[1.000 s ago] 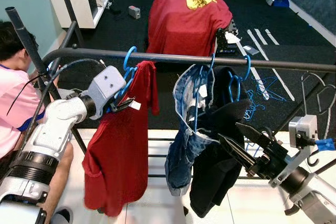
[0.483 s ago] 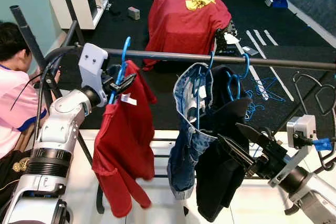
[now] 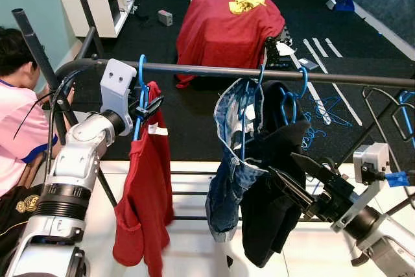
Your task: Hang hanger
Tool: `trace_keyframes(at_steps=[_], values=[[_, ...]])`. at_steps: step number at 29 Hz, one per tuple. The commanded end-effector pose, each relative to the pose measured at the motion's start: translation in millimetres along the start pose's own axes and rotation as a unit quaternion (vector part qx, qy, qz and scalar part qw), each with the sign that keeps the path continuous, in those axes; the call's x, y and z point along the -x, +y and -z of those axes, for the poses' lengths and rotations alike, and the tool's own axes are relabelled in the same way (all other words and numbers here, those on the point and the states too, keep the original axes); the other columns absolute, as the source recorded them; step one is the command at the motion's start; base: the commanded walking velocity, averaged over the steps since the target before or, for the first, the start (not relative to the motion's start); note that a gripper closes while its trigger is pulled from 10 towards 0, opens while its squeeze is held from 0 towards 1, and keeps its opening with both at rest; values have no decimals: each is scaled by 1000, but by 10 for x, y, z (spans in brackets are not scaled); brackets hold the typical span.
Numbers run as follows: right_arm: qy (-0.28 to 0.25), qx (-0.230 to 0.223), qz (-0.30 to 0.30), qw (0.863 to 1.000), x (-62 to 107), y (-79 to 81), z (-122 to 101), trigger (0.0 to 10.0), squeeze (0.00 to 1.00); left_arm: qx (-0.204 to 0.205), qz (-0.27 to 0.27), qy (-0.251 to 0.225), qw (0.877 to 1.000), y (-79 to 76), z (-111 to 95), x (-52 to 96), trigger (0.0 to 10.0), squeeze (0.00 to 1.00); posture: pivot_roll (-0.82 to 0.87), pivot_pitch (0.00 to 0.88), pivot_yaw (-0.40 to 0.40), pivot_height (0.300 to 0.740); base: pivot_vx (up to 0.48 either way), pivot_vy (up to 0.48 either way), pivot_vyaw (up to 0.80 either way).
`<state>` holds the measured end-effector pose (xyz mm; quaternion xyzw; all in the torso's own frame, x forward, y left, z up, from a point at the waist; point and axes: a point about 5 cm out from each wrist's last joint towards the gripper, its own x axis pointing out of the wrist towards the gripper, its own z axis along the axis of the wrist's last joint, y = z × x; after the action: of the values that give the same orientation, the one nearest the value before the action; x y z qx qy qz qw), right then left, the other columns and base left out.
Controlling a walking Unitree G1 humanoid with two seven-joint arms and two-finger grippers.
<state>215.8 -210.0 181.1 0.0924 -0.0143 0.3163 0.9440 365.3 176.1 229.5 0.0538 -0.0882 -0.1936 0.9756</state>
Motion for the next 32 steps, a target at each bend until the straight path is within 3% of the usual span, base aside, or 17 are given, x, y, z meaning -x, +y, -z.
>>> trace_keyframes(at_steps=[1,4,10,12,15,18,20,27,29,30,32], values=[[2,-2,1,1000,14,11,7,10000,0,29,-11,-64,997,-20,-166,-20,10000,0,-92,158,-1,740,0,0,0],[3,-2,1,1000,9,15,11,10000,0,64,-32,-124,990,-49,-294,-23,10000,0,-94,159,0,740,0,0,0],[3,-3,0,1000,2,17,19,10000,0,54,-50,-127,989,-57,-296,-35,10000,0,-94,158,2,740,0,0,0],[4,-3,2,1000,7,16,25,10000,0,12,-57,-107,993,-54,-261,-45,10000,0,-94,158,3,740,0,0,0],[5,-3,2,1000,9,16,27,10000,0,-5,-60,-96,994,-47,-237,-51,10000,0,-94,158,3,740,0,0,0],[7,-3,1,1000,8,22,39,10000,0,-113,-32,-31,993,-118,-95,-78,10000,0,-94,157,3,740,0,0,0],[7,-3,1,1000,8,24,44,10000,0,-138,-16,1,990,-170,1,-90,10000,0,-92,155,2,740,0,0,0],[8,-2,0,1000,8,27,43,10000,0,-123,1,31,992,-254,120,-101,10000,0,-98,148,3,740,0,0,0],[10,-1,0,1000,15,28,47,10000,0,-51,25,41,998,-361,155,-117,10000,0,-98,146,2,740,0,0,0],[10,-1,0,1000,15,28,47,10000,0,-51,25,41,998,-361,155,-117,10000,0,-98,146,2,740,0,0,0],[11,0,-1,1000,15,30,47,10000,0,14,41,43,998,-462,153,-135,10000,0,-98,145,3,740,0,0,0]])
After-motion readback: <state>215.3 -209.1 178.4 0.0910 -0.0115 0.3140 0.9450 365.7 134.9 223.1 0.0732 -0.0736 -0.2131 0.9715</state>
